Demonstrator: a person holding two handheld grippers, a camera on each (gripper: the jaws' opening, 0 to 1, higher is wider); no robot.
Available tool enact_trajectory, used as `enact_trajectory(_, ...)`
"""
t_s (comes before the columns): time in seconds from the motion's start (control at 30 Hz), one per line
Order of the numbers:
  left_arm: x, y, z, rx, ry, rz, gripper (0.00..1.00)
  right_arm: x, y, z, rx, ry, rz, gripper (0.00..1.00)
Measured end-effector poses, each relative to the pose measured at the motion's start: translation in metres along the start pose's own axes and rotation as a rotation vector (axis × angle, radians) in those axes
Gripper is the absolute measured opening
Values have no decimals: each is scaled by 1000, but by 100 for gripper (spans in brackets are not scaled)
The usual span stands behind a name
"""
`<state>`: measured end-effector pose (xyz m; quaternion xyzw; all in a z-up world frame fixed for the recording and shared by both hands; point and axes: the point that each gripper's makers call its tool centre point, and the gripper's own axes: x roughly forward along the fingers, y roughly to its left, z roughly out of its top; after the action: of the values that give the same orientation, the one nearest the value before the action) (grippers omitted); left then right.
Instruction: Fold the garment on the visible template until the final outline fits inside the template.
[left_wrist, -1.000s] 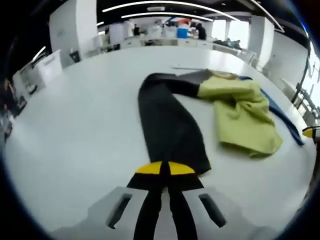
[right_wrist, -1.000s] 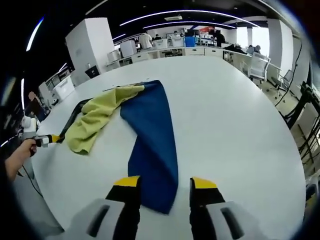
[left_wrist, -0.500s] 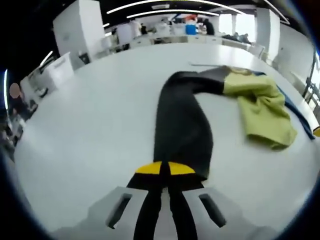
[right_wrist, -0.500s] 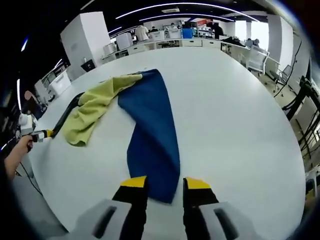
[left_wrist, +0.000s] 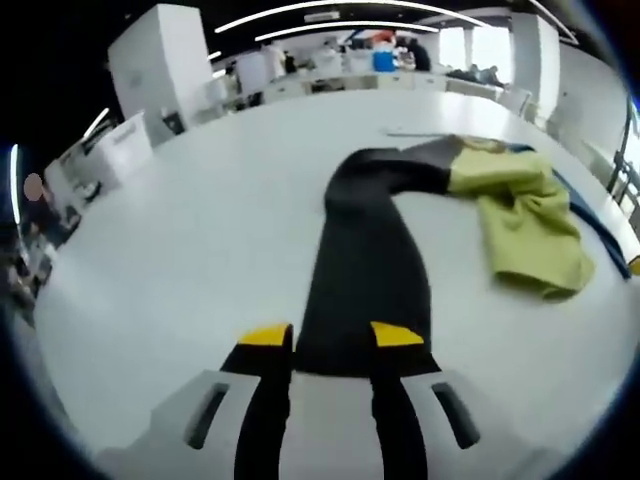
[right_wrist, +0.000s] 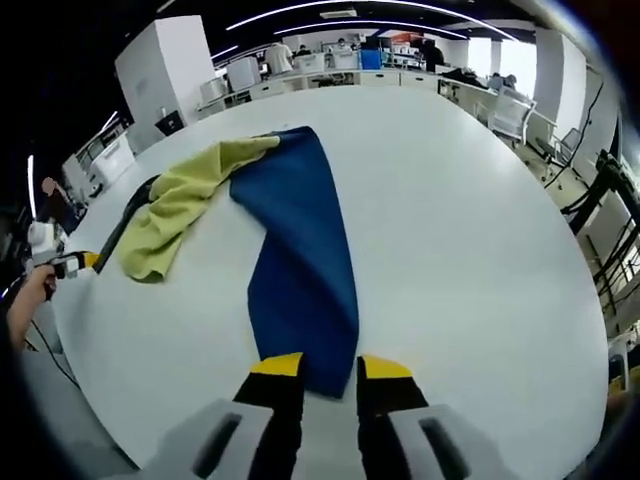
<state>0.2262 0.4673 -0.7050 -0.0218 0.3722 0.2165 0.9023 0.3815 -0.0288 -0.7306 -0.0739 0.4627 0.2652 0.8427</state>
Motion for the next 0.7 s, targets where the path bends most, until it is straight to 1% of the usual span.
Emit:
enact_trajectory(0.13,-9,-8,10,21,-24,-20,43,0,-3,0,-3,-2,-13,12)
enact_trajectory(0.17,-11,-10,11,33,-22,-23,50,1,-3,0,-2,-3,-16,11)
enact_trajectory(0.2,-12,-12,11,48,-17,-30,55,1,-4,0,-2,-5,-20,9)
enact_trajectory(0.27,-19,-18,14,56,-27,-45,61,1,-8,-1,-5,-6,-36,6)
enact_trajectory(0.33,-23,-22,16,57,-35,-60,65,1,-9,-1,-6,-8,-45,3)
enact_trajectory(0.47,-33,-36,19,53,-46,-107,76,1,-10,-1,-7,-11,-49,2)
enact_trajectory(0.5,-35,-37,19,52,-47,-111,77,1,-10,0,-11,-13,-50,0)
enact_trajectory(0.7,-47,-49,25,60,-75,-152,84,3,-10,0,-25,-15,-57,0)
